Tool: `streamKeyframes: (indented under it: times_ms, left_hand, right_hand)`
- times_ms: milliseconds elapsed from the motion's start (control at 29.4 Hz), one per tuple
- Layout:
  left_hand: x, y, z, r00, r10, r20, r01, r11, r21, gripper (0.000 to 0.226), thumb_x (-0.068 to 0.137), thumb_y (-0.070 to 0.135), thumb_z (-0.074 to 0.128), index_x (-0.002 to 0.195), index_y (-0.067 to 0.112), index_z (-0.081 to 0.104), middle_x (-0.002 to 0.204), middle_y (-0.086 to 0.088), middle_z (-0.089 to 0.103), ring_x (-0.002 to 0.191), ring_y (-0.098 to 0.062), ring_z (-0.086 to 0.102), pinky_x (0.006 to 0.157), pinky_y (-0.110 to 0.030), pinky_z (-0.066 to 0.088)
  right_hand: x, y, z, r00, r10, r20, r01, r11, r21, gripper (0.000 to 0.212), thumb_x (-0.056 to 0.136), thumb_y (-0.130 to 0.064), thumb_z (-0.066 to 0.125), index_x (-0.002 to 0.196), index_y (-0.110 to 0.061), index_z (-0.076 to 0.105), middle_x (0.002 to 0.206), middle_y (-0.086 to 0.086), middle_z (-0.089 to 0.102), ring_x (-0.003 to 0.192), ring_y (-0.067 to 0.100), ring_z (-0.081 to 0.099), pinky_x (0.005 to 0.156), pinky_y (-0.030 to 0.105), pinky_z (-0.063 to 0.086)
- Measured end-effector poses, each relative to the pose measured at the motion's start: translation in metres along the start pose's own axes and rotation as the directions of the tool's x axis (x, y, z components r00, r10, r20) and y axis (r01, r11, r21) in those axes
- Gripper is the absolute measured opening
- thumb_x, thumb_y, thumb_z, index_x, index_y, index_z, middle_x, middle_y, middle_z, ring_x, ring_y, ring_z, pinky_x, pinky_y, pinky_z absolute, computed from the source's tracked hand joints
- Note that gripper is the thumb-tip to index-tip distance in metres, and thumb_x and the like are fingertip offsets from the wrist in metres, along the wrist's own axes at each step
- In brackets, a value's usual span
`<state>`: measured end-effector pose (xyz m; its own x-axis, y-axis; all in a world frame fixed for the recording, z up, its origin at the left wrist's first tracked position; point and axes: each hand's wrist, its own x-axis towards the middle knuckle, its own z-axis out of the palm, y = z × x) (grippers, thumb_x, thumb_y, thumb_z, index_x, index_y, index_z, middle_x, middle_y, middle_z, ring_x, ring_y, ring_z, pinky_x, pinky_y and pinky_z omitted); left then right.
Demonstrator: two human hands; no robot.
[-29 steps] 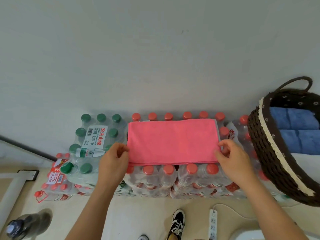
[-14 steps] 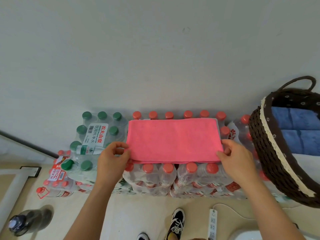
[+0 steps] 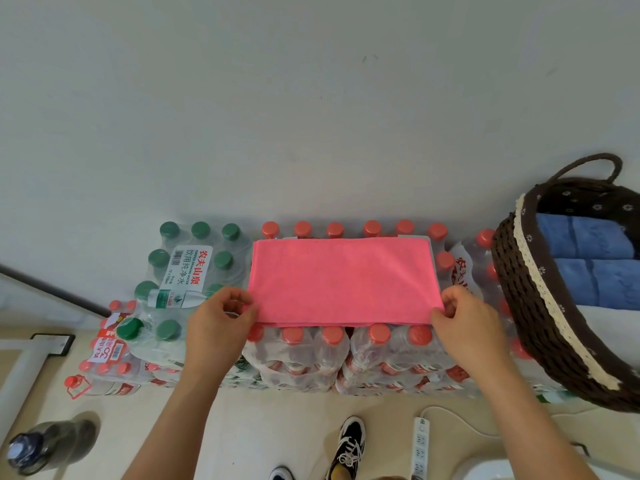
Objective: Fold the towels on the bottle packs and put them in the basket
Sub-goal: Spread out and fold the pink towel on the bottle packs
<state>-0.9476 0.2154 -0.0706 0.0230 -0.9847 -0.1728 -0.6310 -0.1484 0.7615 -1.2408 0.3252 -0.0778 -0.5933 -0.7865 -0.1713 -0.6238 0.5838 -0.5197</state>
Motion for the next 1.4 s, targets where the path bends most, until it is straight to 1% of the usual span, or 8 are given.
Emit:
streamKeyframes:
  times_ms: [102,204,408,613,987,1123,1225,1396]
  left_hand:
    - [-0.001,-0.004,0.0,0.999,0.023,0.037,-0.027,0.99,0.136,0.013,0.082,0.014,0.068,0.082,0.026,0.063,0.067,0.009,0.065,0.054,-0.005,0.059,0.054,-0.022,0.039]
    - [0.012,-0.004,0.0,0.998,0.04,0.057,-0.051,0.976,0.21,0.014,0.084,0.021,0.065,0.094,0.029,0.06,0.083,0.011,0.063,0.067,-0.007,0.058,0.059,-0.026,0.041]
    - [0.07,0.02,0.018,0.998,0.027,-0.062,-0.02,0.993,0.115,0.032,0.091,0.034,0.057,0.12,0.018,0.061,0.099,0.002,0.066,0.086,-0.015,0.058,0.074,-0.029,0.039]
    - [0.096,0.022,0.035,0.987,-0.147,-0.072,0.135,0.98,-0.147,0.028,0.083,0.027,0.071,0.107,0.014,0.071,0.1,-0.003,0.071,0.084,-0.015,0.063,0.073,-0.027,0.044]
    - [0.104,0.013,0.036,0.978,-0.208,-0.019,0.179,0.883,-0.433,0.023,0.075,0.009,0.079,0.096,0.016,0.072,0.086,-0.004,0.072,0.078,-0.014,0.066,0.081,-0.03,0.054]
    - [0.102,0.01,0.035,0.986,-0.144,-0.084,0.113,0.947,-0.301,0.03,0.079,0.008,0.076,0.108,0.013,0.071,0.085,0.001,0.067,0.076,-0.011,0.062,0.08,-0.028,0.052]
    - [0.101,0.012,0.036,0.999,-0.045,0.017,0.046,0.997,-0.068,0.031,0.083,0.015,0.071,0.114,0.014,0.066,0.093,-0.001,0.064,0.082,-0.017,0.059,0.08,-0.031,0.049]
    - [0.098,0.016,0.038,0.997,0.038,0.072,-0.049,0.987,0.156,0.022,0.082,0.024,0.072,0.1,0.015,0.063,0.089,-0.003,0.064,0.082,-0.022,0.058,0.071,-0.032,0.044]
  right_hand:
    - [-0.003,-0.003,-0.002,1.0,0.024,-0.004,-0.024,0.998,-0.066,0.014,0.085,-0.021,0.063,0.096,-0.02,0.053,0.087,-0.001,0.06,0.069,0.014,0.053,0.052,0.026,0.035]
    - [0.003,-0.011,-0.008,0.999,0.02,-0.041,-0.024,0.994,-0.104,0.039,0.085,-0.029,0.062,0.12,-0.019,0.049,0.111,0.007,0.051,0.091,0.025,0.056,0.07,0.035,0.046]
    - [0.063,-0.034,-0.001,0.997,0.056,-0.047,-0.056,0.998,0.009,0.046,0.091,-0.035,0.052,0.131,-0.011,0.049,0.122,0.02,0.056,0.114,0.038,0.052,0.089,0.043,0.044]
    - [0.087,-0.037,0.01,0.996,0.079,-0.043,-0.075,0.994,0.078,0.035,0.091,-0.029,0.059,0.119,-0.008,0.062,0.119,0.013,0.065,0.11,0.032,0.059,0.085,0.034,0.044]
    - [0.091,-0.037,0.011,0.988,0.056,-0.146,-0.031,0.986,0.166,0.023,0.086,-0.015,0.066,0.107,-0.007,0.071,0.106,0.011,0.071,0.1,0.03,0.064,0.078,0.03,0.044]
    - [0.092,-0.035,0.012,0.997,-0.006,-0.08,0.011,0.998,0.063,0.02,0.086,-0.02,0.065,0.102,-0.009,0.071,0.101,0.014,0.07,0.095,0.032,0.063,0.07,0.031,0.041]
    - [0.095,-0.034,0.01,1.0,-0.013,-0.014,0.013,1.0,0.021,0.024,0.085,-0.024,0.066,0.106,-0.012,0.068,0.112,0.013,0.064,0.103,0.032,0.059,0.076,0.033,0.044]
    - [0.094,-0.037,0.008,0.999,-0.043,0.027,0.044,0.999,-0.025,0.016,0.091,-0.02,0.059,0.105,-0.013,0.056,0.105,0.007,0.061,0.102,0.03,0.057,0.069,0.029,0.031]
